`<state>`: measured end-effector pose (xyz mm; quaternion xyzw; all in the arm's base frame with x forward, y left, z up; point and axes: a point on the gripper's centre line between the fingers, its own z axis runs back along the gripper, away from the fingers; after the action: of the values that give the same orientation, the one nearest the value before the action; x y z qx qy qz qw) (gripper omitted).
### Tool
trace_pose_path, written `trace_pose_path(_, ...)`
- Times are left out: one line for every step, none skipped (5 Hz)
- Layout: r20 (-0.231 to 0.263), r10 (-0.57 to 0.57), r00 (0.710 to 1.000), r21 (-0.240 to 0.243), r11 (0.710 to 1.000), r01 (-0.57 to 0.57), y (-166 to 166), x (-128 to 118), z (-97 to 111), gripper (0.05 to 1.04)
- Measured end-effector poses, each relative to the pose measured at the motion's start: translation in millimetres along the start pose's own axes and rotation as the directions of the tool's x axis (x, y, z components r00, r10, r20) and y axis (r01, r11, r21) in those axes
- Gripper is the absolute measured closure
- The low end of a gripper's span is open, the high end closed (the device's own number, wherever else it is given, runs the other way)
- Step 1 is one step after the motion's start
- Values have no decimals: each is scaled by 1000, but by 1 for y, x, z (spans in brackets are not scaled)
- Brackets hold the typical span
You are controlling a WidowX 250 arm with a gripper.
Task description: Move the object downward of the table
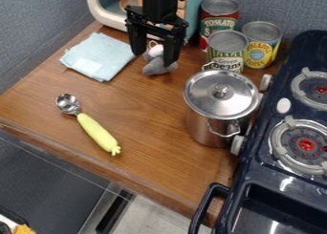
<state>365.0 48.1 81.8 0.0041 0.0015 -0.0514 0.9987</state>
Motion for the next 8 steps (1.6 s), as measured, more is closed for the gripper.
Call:
trace_pose_path(-45,-5,999,-11,1000,5,-1,-2,-17,83)
trace_pose_path(-38,-24,999,-7,1000,24,2,8,-17,83)
trace_pose_path(-43,-25,999,21,999,26,9,17,-15,83)
trace_pose_path(-14,-22,1000,31,999,23,12,27,-9,83)
trace_pose_path(-25,19,1000,44,999,-17,22,35,-23,83)
trace_pose_path(-41,46,998,43,998,-45,26,45,-37,83)
trace_pose_path(-75,69,995,35,997,-67,32,50,-52,83)
trace_pose_path(-41,100,994,33,995,-98,35,54,-54,147)
